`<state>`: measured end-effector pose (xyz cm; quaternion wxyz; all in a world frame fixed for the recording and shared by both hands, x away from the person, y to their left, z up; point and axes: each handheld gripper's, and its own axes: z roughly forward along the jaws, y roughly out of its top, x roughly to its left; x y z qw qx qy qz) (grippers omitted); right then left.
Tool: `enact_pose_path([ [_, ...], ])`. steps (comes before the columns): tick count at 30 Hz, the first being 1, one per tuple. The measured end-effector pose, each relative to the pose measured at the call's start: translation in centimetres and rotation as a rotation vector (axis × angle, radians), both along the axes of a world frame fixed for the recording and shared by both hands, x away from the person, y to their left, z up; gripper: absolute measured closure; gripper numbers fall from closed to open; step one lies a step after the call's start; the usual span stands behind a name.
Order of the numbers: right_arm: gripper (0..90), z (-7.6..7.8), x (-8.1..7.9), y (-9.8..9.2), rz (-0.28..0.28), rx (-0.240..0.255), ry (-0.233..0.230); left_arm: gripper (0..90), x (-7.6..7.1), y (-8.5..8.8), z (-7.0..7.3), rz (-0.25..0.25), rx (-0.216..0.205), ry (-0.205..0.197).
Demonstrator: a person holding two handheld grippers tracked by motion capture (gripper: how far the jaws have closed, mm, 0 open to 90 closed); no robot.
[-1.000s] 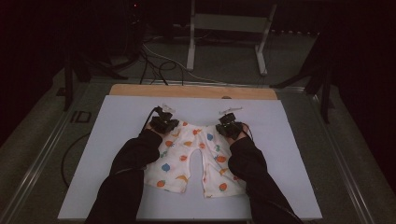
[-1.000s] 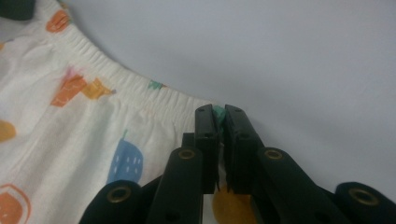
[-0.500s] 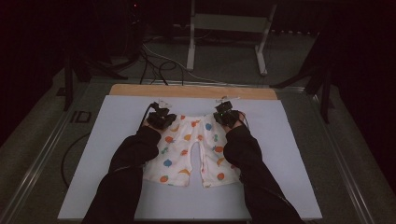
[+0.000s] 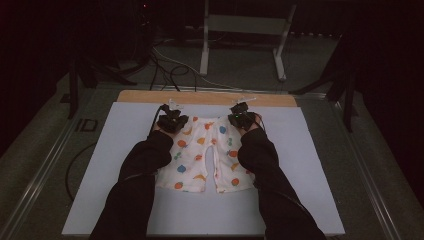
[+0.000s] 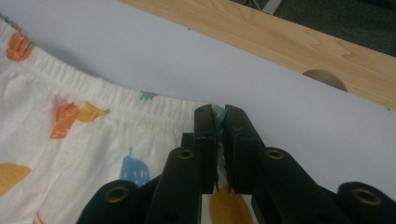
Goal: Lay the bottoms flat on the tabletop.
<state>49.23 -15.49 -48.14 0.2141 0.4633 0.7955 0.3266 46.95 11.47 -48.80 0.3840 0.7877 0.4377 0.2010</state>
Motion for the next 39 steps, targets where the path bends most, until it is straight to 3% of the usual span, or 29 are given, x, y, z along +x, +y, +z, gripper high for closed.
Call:
enact_pose_path([
  [3,82.0,-0.1,0.1,-0.1,0.000,0.004,0.003,86.8,0.0,-0.1,-0.1,0.000,-0.011,0.007],
  [6,71.9,-0.1,0.2,-0.2,-0.006,0.024,0.008,80.8,0.0,-0.1,-0.2,-0.007,-0.019,0.004],
  [8,61.1,0.0,0.1,-0.3,-0.001,0.042,0.015,55.6,0.1,-0.1,-0.2,0.012,-0.023,0.024],
  [11,50.0,0.2,-0.2,-0.5,-0.009,0.047,0.017,28.1,0.0,-0.1,0.1,0.037,-0.039,0.060],
  [14,42.0,0.3,-0.4,-0.7,-0.005,0.052,0.033,13.5,-0.3,-0.1,0.3,-0.027,-0.057,0.077],
  [17,35.1,0.4,-0.8,-0.8,0.005,0.058,0.042,6.4,-0.7,0.2,0.5,-0.060,-0.083,0.081],
  [18,35.1,0.4,-0.8,-0.8,0.005,0.058,0.042,4.3,-0.7,0.2,0.5,-0.060,-0.083,0.081],
  [19,26.7,0.3,-1.2,-0.8,0.009,0.066,0.043,2.3,-1.0,0.3,0.6,-0.077,-0.094,0.080],
  [22,16.3,0.1,-1.6,-0.5,0.023,0.058,0.055,0.3,-1.4,0.4,0.7,-0.105,-0.096,0.082],
  [26,9.3,0.2,-2.4,-0.2,0.066,0.075,0.051,0.2,-1.8,0.5,1.1,-0.143,-0.103,0.094],
  [29,8.0,0.4,-2.8,0.0,0.115,0.105,0.045,0.2,-2.2,0.6,1.5,-0.165,-0.114,0.096],
  [39,8.1,1.5,-3.7,0.6,0.170,0.125,0.014,0.1,-3.1,1.7,2.4,-0.217,-0.165,0.102],
])
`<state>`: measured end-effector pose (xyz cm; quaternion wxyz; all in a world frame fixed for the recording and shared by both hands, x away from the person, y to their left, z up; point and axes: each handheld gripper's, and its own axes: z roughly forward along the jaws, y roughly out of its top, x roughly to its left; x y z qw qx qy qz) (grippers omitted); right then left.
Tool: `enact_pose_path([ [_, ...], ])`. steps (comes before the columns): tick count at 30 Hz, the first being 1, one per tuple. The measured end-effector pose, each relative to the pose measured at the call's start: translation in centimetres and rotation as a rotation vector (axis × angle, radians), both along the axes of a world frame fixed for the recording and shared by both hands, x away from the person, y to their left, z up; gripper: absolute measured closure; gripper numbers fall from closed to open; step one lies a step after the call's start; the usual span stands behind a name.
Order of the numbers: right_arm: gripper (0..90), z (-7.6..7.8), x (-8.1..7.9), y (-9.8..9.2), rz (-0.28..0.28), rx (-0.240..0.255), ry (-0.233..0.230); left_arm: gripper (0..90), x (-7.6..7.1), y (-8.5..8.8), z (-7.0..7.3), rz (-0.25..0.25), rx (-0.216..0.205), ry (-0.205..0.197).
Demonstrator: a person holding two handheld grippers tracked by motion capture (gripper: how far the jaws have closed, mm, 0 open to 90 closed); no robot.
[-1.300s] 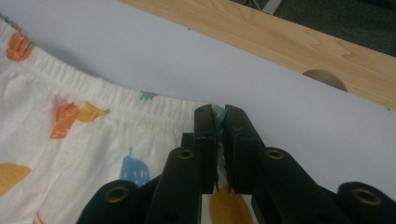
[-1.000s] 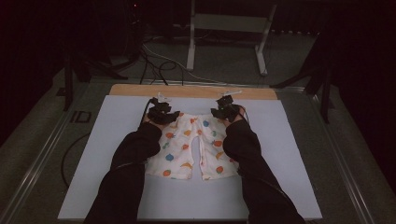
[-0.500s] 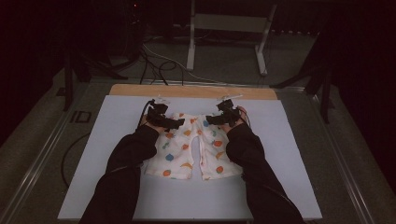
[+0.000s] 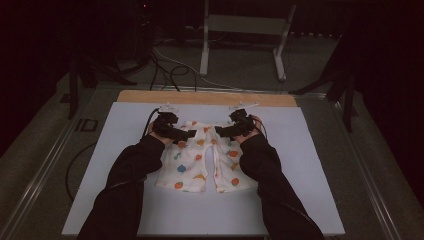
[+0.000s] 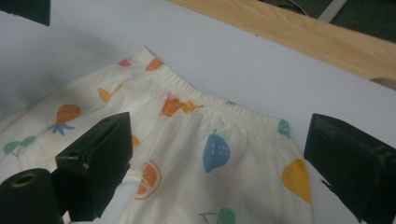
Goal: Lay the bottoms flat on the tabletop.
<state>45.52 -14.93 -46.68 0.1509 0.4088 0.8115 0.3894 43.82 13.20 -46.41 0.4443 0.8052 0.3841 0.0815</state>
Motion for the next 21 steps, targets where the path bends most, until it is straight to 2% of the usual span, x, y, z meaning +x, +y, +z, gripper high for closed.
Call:
enact_pose_path([
  [4,8.1,0.1,-0.1,0.1,0.024,-0.001,0.011,0.1,-0.2,0.2,0.3,-0.006,0.003,-0.006],
  [6,8.2,0.2,-0.2,0.3,0.033,-0.012,0.012,0.1,-0.6,0.6,0.7,-0.038,-0.001,-0.002],
  [8,8.2,0.3,-0.3,0.2,0.043,-0.024,0.011,0.1,-0.7,0.8,0.7,-0.042,0.001,0.000],
  [15,8.2,0.4,-0.9,0.1,0.076,-0.007,0.016,0.1,-2.0,1.1,0.9,-0.072,-0.014,-0.011],
  [21,8.2,0.2,-1.8,-0.2,0.094,0.004,0.016,0.1,-3.1,1.6,0.7,-0.079,-0.032,-0.016],
])
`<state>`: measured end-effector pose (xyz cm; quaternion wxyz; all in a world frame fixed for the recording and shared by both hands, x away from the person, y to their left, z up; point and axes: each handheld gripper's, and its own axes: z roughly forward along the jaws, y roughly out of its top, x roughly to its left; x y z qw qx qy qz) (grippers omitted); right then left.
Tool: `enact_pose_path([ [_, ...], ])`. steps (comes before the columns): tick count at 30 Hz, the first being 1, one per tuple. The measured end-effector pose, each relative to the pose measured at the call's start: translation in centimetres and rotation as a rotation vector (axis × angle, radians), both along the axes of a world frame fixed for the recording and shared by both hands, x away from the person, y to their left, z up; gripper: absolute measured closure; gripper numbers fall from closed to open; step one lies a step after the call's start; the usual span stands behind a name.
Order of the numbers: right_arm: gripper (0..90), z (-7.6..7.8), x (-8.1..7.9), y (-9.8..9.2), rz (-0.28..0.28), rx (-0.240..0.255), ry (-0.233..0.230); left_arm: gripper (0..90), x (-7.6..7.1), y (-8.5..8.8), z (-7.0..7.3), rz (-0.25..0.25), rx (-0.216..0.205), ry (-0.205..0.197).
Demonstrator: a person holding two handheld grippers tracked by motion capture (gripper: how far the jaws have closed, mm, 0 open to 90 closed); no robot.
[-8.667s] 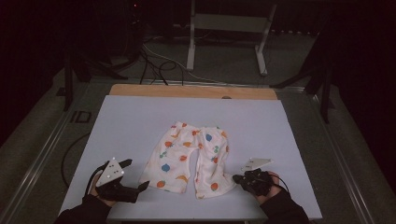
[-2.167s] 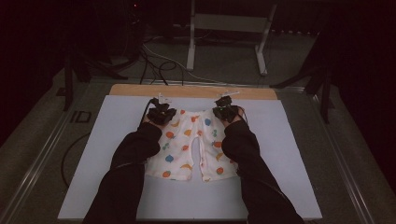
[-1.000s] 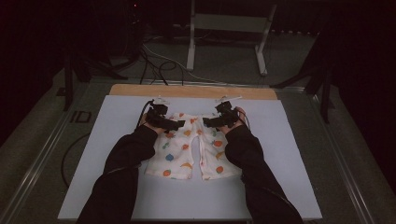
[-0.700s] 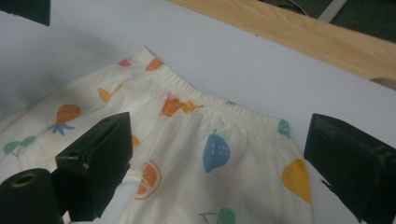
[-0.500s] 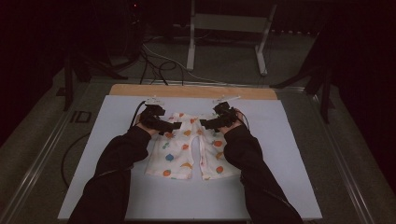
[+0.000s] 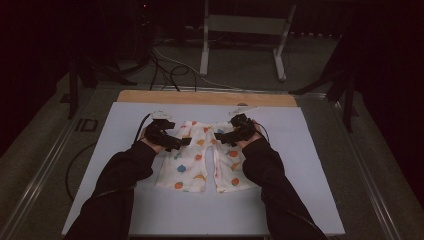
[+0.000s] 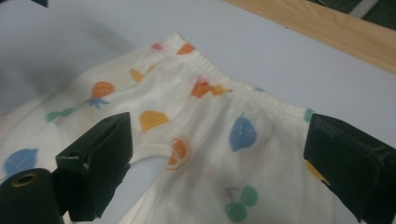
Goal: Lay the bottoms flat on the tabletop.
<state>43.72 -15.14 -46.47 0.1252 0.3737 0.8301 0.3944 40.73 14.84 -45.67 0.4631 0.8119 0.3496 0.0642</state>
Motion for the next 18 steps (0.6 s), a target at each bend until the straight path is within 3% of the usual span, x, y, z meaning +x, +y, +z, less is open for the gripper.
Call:
enact_pose_path([
  [7,8.2,-0.2,-1.6,-0.1,0.025,-0.044,-0.026,0.1,-1.6,0.7,-0.3,-0.026,0.008,-0.007],
  [18,8.2,-0.6,-3.9,-0.8,0.069,-0.022,-0.026,0.1,-4.2,1.2,-0.8,-0.075,0.013,-0.009],
])
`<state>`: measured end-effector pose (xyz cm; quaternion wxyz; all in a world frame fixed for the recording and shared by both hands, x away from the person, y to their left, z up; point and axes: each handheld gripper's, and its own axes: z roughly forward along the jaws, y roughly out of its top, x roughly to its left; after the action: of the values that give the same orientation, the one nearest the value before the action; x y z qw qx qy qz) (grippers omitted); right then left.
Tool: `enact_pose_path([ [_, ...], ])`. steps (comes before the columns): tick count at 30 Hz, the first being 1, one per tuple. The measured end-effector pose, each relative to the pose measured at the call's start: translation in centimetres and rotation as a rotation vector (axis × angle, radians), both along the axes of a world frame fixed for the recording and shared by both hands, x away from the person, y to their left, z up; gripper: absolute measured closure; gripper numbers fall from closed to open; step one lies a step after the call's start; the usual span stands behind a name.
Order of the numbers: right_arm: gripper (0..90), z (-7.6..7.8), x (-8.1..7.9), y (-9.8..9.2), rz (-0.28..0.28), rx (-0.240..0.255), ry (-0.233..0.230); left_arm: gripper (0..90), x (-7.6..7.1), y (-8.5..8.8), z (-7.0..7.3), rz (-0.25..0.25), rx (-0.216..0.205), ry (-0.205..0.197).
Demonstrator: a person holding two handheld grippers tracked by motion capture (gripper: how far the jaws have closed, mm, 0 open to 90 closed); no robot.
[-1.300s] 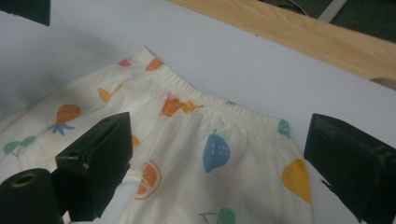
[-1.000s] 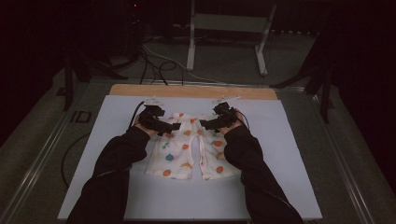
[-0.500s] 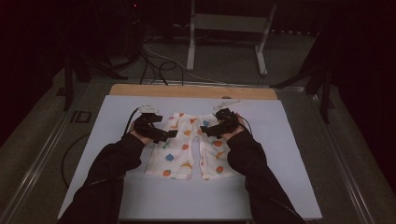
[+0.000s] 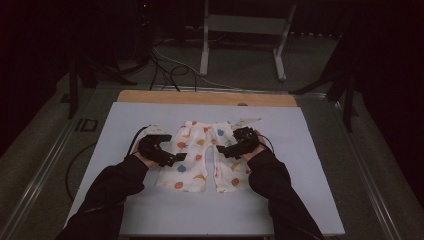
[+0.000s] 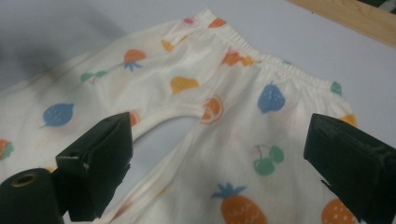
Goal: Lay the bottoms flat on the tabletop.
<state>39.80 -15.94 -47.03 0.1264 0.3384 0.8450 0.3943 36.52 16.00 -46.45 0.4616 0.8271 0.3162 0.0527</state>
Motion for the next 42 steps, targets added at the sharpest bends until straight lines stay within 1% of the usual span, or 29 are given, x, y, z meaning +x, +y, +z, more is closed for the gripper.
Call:
enact_pose_path([
  [2,8.2,-0.1,-0.4,-0.2,0.002,-0.001,0.003,0.1,-0.2,0.0,0.0,-0.004,0.003,-0.001],
  [3,8.2,-0.1,-0.6,-0.3,0.008,0.004,0.003,0.1,-0.7,0.1,-0.2,-0.012,0.005,0.002],
  [6,8.2,-0.4,-1.4,-0.5,0.015,0.008,0.010,0.1,-1.5,0.2,-0.4,-0.026,0.014,0.001],
  [8,8.2,-0.6,-1.9,-0.7,0.025,0.006,0.002,0.1,-2.0,0.4,-0.5,-0.032,0.008,0.003],
  [10,8.2,-0.8,-2.5,-1.0,0.022,0.008,-0.001,0.1,-2.5,0.6,-0.5,-0.041,0.010,-0.012],
  [12,8.2,-1.0,-3.1,-1.4,0.031,0.027,0.001,0.1,-3.0,0.8,-0.7,-0.047,0.003,-0.007],
  [14,8.2,-1.2,-3.8,-1.7,0.028,0.020,-0.006,0.1,-3.5,1.0,-0.9,-0.054,0.017,-0.011],
  [17,8.2,-1.4,-4.7,-2.2,0.032,0.029,-0.010,0.1,-4.3,1.3,-1.1,-0.053,0.017,-0.006],
  [18,8.2,-1.4,-4.7,-2.2,0.032,0.029,-0.010,0.1,-4.3,1.3,-1.1,-0.053,0.017,-0.006],
  [19,8.2,-1.5,-5.3,-2.5,0.036,0.024,-0.014,0.1,-4.8,1.5,-1.2,-0.052,0.018,-0.012],
  [20,8.2,-1.5,-5.6,-2.6,0.039,0.027,-0.015,0.1,-5.0,1.6,-1.3,-0.052,0.023,-0.014],
  [21,8.2,-1.5,-5.6,-2.6,0.039,0.027,-0.015,0.1,-5.0,1.6,-1.3,-0.052,0.023,-0.014],
  [22,8.2,-1.5,-6.3,-2.9,0.046,0.029,-0.020,0.1,-5.5,1.7,-1.3,-0.058,0.023,-0.015],
  [23,8.3,-1.4,-6.6,-3.1,0.054,0.024,-0.020,0.1,-5.8,1.8,-1.4,-0.059,0.026,-0.018],
  [26,9.4,-1.4,-7.5,-3.5,0.039,0.033,-0.020,0.1,-6.6,2.0,-1.5,-0.065,0.028,-0.026],
  [27,9.4,-1.5,-7.8,-3.7,0.042,0.029,-0.025,0.1,-6.8,2.1,-1.6,-0.067,0.023,-0.027],
  [28,9.4,-1.5,-8.1,-3.8,0.041,0.019,-0.026,0.1,-7.1,2.2,-1.6,-0.066,0.027,-0.025],
  [31,9.3,-1.8,-8.9,-4.3,0.050,0.021,-0.026,0.1,-7.8,2.7,-1.9,-0.062,0.023,-0.022],
  [33,9.3,-1.7,-9.3,-4.6,0.047,0.019,-0.025,0.1,-8.3,3.0,-2.1,-0.055,0.029,-0.024],
  [34,9.3,-1.7,-9.5,-4.8,0.055,0.023,-0.032,0.1,-8.6,3.1,-2.2,-0.055,0.029,-0.021],
  [36,9.3,-1.5,-10.0,-5.0,0.048,0.035,-0.033,0.1,-9.1,3.5,-2.2,-0.055,0.027,-0.021],
  [37,9.3,-1.5,-10.2,-5.2,0.056,0.038,-0.043,0.1,-9.4,3.7,-2.2,-0.055,0.028,-0.027],
  [38,9.3,-1.4,-10.6,-5.2,0.053,0.039,-0.043,0.1,-9.6,3.9,-2.2,-0.053,0.027,-0.026],
  [40,9.2,-1.4,-11.1,-5.5,0.066,0.036,-0.053,0.1,-10.1,4.3,-2.2,-0.050,0.028,-0.026],
  [41,9.2,-1.4,-11.4,-5.6,0.061,0.036,-0.056,0.1,-10.3,4.5,-2.2,-0.049,0.028,-0.027],
  [42,9.2,-1.4,-11.4,-5.6,0.061,0.036,-0.056,0.1,-10.3,4.5,-2.2,-0.049,0.028,-0.027],
])
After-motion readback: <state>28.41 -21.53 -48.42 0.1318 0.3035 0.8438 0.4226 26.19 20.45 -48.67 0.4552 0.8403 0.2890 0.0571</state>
